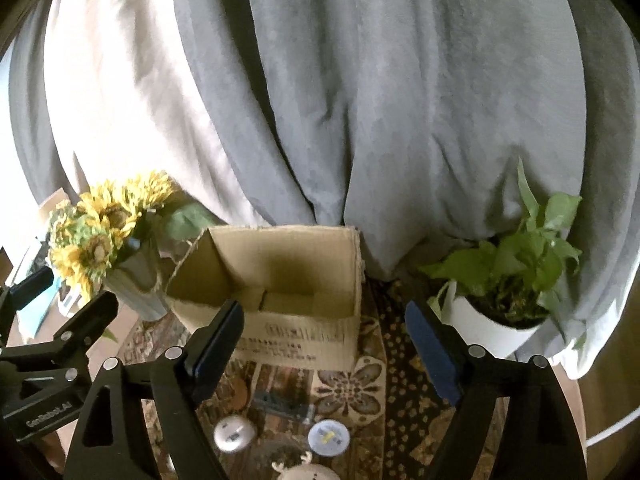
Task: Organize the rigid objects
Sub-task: 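Withdraw both open tools from the box back over the table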
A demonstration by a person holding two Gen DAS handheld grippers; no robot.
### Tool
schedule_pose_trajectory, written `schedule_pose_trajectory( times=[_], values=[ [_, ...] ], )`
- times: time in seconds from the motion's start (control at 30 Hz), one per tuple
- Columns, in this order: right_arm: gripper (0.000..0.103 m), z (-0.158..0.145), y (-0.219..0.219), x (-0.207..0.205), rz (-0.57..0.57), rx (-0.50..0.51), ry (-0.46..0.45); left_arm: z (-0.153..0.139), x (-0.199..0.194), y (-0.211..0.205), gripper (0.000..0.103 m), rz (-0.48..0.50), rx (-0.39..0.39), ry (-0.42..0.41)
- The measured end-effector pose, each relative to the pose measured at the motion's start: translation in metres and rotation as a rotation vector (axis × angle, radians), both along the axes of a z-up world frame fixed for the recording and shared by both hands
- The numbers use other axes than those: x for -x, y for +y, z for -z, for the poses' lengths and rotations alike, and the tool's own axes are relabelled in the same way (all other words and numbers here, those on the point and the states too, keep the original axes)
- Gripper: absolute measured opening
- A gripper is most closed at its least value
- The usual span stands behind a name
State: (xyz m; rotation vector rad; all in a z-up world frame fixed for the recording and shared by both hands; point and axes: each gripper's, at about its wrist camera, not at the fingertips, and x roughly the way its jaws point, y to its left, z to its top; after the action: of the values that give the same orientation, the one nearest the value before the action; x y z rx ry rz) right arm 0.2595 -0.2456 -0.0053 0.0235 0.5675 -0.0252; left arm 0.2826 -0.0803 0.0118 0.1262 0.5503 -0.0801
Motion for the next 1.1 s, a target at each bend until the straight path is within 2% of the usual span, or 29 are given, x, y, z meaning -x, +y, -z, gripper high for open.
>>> schedule_pose_trajectory(
  times=[0.3,0.73,1.1],
  values=[
    [0.084,0.026,-0.004,0.021,0.005,0.01,0.044,0.025,0.021,-0.005,0.103,0.028,-0.045,0.034],
    [0.084,0.075,-0.005,0.034,-0.015,0.002,0.171,0.073,0.039,-0.007,0.103,0.077,-0.05,0.14],
    [0.084,0.111,-0.007,0.03,-0.029,-0.021,0.27,0.108,0.043,-0.011,0.101,0.131,-0.059,0.187]
  ],
)
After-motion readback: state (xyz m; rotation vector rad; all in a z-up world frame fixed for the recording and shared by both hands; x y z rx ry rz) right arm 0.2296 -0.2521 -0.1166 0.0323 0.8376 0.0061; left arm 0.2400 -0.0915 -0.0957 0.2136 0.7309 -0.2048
